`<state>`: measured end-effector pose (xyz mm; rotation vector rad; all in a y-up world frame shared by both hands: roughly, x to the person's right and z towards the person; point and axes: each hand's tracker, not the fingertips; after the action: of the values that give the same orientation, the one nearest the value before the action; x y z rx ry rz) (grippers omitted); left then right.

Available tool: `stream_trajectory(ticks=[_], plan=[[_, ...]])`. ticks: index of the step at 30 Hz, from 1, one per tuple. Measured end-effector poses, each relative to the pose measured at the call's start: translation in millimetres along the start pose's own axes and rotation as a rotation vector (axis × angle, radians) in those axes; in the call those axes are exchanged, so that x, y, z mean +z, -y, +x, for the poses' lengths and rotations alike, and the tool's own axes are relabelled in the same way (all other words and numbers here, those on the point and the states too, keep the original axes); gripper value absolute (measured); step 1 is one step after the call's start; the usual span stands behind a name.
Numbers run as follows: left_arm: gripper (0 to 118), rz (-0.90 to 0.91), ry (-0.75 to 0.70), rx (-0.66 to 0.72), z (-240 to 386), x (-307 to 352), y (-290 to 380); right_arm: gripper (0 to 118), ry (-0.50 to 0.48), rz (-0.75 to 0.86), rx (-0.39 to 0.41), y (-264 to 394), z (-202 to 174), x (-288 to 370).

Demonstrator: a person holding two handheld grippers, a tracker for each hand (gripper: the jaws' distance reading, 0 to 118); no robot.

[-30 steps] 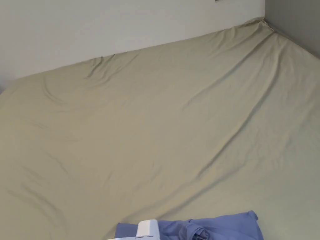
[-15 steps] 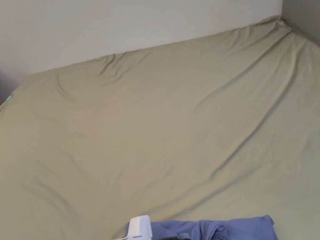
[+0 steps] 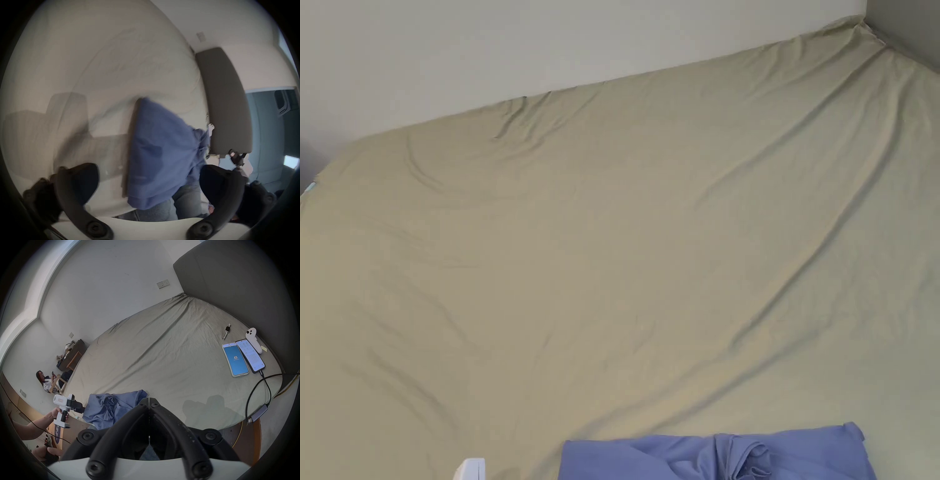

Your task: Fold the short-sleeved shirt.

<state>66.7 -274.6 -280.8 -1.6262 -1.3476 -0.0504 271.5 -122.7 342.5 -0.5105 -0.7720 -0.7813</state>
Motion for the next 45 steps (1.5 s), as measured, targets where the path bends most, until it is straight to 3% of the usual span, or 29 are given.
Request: stream_trajectory(ticks=[1, 2, 4, 5, 7, 13, 17, 20, 24, 27, 29, 31, 32, 35, 36, 37, 39, 40, 42, 43, 44, 45], plan=[[111, 0.008, -0.008, -0.008, 0, -3, -1, 0, 0.003, -0.005, -0.001, 0, 0, -1], [101, 0.023, 0.007, -0.008, 2, -3, -2, 0, 0.007, -0.011, -0.002, 1, 0, -1], [8, 0.052, 0.088, 0.028, 0, -2, -1, 0, 0.013, -0.015, 0.0, 2, -1, -2], [8, 0.067, 0.101, 0.057, 1, -3, -2, 0, 0.015, -0.017, 0.002, 2, -1, -2], [8, 0.062, -0.051, 0.025, 3, -8, -1, 0, 0.012, -0.019, 0.006, 3, -1, -2], [7, 0.115, -0.046, -0.031, 20, 9, 13, 0, -0.006, 0.022, -0.038, 8, 8, 3], [7, 0.173, -0.038, -0.074, 91, 30, 29, 0, -0.017, 0.039, -0.034, 11, 16, 12], [7, 0.148, 0.052, -0.144, 167, 23, 48, 0, -0.02, 0.057, -0.032, 14, 22, 23], [6, 0.091, 0.1, -0.297, 245, -37, 56, 0, -0.008, 0.098, -0.062, 19, 35, 37], [6, -0.008, 0.161, -0.278, 267, -114, 51, 0, -0.009, 0.115, -0.098, 24, 44, 46], [6, -0.04, 0.097, -0.292, 274, -160, 48, 0, 0.016, 0.124, -0.09, 28, 45, 54], [6, -0.098, -0.064, -0.394, 272, -200, 48, 0, 0.016, 0.135, -0.108, 33, 48, 63], [6, -0.099, -0.112, -0.378, 266, -214, 50, 0, 0.013, 0.142, -0.123, 36, 49, 66], [7, -0.134, -0.059, -0.345, 254, -229, 49, 0, 0.021, 0.145, -0.15, 43, 54, 69], [20, -0.12, -0.056, -0.338, 253, -225, 49, 0, 0.031, 0.141, -0.152, 44, 55, 69], [46, -0.096, -0.02, -0.344, 251, -216, 49, 0, 0.042, 0.134, -0.152, 45, 55, 69], [113, -0.084, 0.066, -0.325, 242, -192, 48, 0, 0.038, 0.13, -0.162, 47, 59, 70], [118, -0.076, 0.107, -0.288, 236, -179, 49, 0, 0.037, 0.127, -0.166, 48, 60, 70], [116, -0.051, 0.197, -0.234, 229, -160, 49, 0, 0.049, 0.125, -0.17, 50, 61, 69], [105, -0.002, 0.253, -0.207, 226, -148, 44, 0, 0.052, 0.124, -0.175, 51, 63, 68], [76, 0.004, 0.235, -0.202, 222, -145, 42, 0, 0.053, 0.123, -0.185, 52, 64, 67], [30, 0.023, 0.231, -0.191, 219, -145, 38, 0, 0.055, 0.125, -0.197, 53, 66, 66]])
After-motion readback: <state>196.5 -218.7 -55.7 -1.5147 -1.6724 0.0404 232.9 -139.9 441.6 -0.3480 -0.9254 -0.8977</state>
